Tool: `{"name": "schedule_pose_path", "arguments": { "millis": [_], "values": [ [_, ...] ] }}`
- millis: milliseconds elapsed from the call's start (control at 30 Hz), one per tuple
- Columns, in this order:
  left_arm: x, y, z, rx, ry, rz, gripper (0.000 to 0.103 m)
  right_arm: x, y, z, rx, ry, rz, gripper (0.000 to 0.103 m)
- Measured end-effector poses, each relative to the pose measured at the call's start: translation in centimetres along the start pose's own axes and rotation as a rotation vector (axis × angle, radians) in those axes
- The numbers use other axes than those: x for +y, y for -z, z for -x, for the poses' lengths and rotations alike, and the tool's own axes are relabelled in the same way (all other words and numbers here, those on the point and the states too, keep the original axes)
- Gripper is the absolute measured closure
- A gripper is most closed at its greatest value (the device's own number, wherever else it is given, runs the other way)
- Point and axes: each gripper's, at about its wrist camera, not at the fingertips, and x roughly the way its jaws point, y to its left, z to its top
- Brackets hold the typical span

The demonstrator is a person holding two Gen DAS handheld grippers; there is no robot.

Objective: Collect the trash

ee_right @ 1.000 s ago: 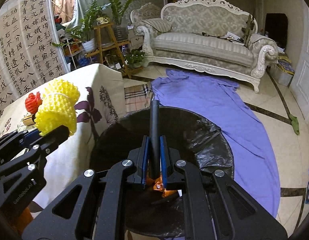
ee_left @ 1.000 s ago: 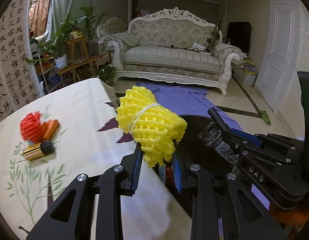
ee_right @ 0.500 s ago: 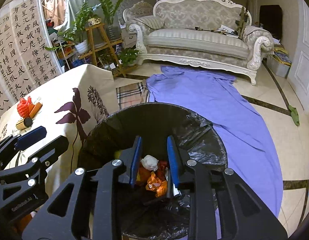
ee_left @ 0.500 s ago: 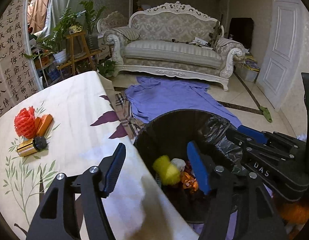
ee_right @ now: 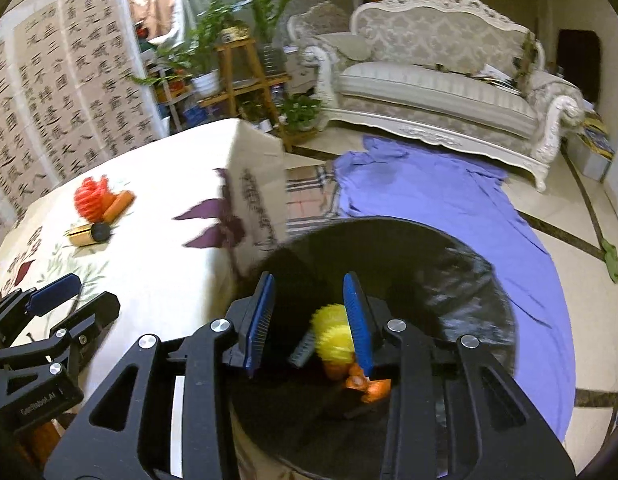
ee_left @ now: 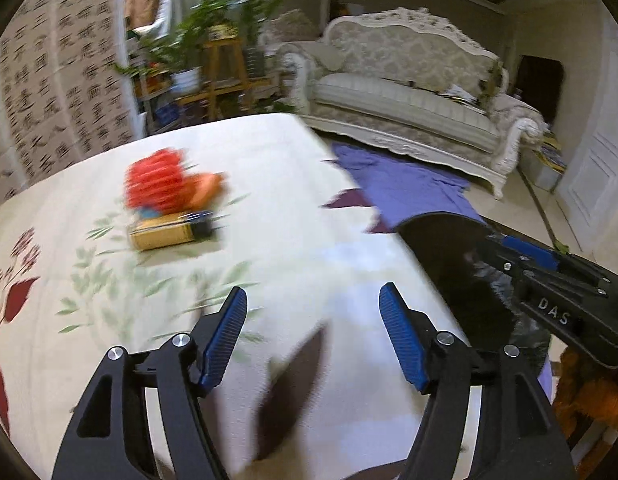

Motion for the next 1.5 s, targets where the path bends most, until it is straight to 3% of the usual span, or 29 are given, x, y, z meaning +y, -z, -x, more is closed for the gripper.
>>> {"name": "schedule_pose_path", "arguments": {
  "millis": [300,567,733,1033,1500],
  "values": [
    [7.5,0.8,0.7,0.02,-0.125,0.136,0.034,6.7,-2.1,-2.7,0.039,-0.113,0.091,0.067],
    [12.9,0.7,0.8,0.017,-0.209,0.223,0.034,11.8,-3.9,-6.1,0.084,-0.158,0.155,0.067],
    [15.8,0.8,0.0,0.055,-0.213,0.29,0.034,13.8,-5.0,-8.0,0.117,-0.168,0.173,0.067],
    [16.5,1.1,0.0,0.058,-0.198,0.304,0.029,16.5,-6.5,-10.2,0.14,-0.156,0.22,0.053],
    [17.2,1.3,0.2,0.058,-0.191,0.328,0.029,19.6,-2.6,-7.1,0.152,-0.207,0.323,0.051]
  ]
}}
